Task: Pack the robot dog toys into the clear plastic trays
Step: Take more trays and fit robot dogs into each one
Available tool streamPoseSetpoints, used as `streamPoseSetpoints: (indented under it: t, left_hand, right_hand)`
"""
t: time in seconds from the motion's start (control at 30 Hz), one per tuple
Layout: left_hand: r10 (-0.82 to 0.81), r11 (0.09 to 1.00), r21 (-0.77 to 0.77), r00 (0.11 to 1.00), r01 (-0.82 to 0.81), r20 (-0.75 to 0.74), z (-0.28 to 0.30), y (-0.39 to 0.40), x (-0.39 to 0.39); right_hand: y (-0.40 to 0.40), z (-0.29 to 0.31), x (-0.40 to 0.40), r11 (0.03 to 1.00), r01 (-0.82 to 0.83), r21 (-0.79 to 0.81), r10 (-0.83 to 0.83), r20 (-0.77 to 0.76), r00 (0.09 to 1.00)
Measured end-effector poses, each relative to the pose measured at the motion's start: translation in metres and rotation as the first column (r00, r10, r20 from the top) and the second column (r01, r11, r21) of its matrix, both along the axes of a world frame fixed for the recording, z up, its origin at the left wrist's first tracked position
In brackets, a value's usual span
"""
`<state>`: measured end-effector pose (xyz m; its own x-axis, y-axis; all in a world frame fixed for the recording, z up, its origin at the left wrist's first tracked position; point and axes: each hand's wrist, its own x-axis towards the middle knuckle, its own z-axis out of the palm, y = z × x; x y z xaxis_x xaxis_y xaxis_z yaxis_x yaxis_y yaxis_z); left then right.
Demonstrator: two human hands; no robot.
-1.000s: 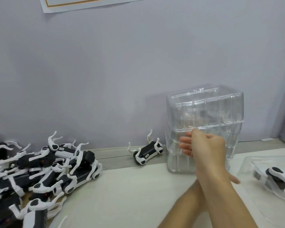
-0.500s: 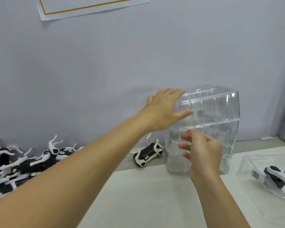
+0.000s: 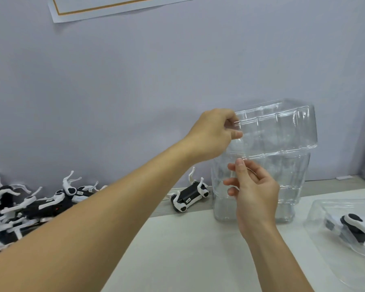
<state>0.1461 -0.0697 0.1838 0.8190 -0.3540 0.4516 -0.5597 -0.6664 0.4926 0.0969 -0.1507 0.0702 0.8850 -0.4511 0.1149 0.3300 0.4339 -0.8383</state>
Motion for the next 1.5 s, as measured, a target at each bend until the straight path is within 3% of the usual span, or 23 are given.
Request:
streamPoseSetpoints:
  t: [0.27, 0.57, 0.93, 1.07, 1.27, 1.5]
  left_hand:
    - [-0.003, 0.999, 0.046, 0.998, 0.006, -0.061, 0.006, -0.001, -0.007]
    - [0.01, 0.997, 0.078, 0.994, -0.002, -0.105, 0.009, 0.002, -0.01]
    - [0.02, 0.999, -0.034, 0.992, -0.025, -0.127, 0.012, 0.013, -0.009]
    - [0.07, 0.989, -0.126, 0.997, -0.073, -0.025, 0.021, 0.015, -0.009]
    - [0.269, 0.881, -0.443, 0.945, -0.165, 0.184, 0.047, 0.04, -0.014]
    - [0.42, 0.843, -0.453, 0.881, -0.29, 0.217, 0.0, 0.088, -0.069]
  right_hand:
    - [0.004, -0.002, -0.001, 0.989, -0.077, 0.127, 0.067, 0.077, 0.995]
    - [0.001, -0.004, 0.001, 0.986, -0.131, 0.1, 0.122, 0.09, 0.988]
    - [-0.003, -0.004, 0.003, 0.992, -0.058, 0.109, 0.056, 0.023, 0.998]
    - [-0.004, -0.004, 0.003, 0.993, -0.043, 0.107, 0.042, 0.009, 0.999]
    - [-0.007, -0.001, -0.001, 0.994, -0.034, 0.105, 0.038, -0.038, 0.999]
    - [-0.019, 0.009, -0.005, 0.994, -0.1, -0.034, 0.095, -0.128, 0.987]
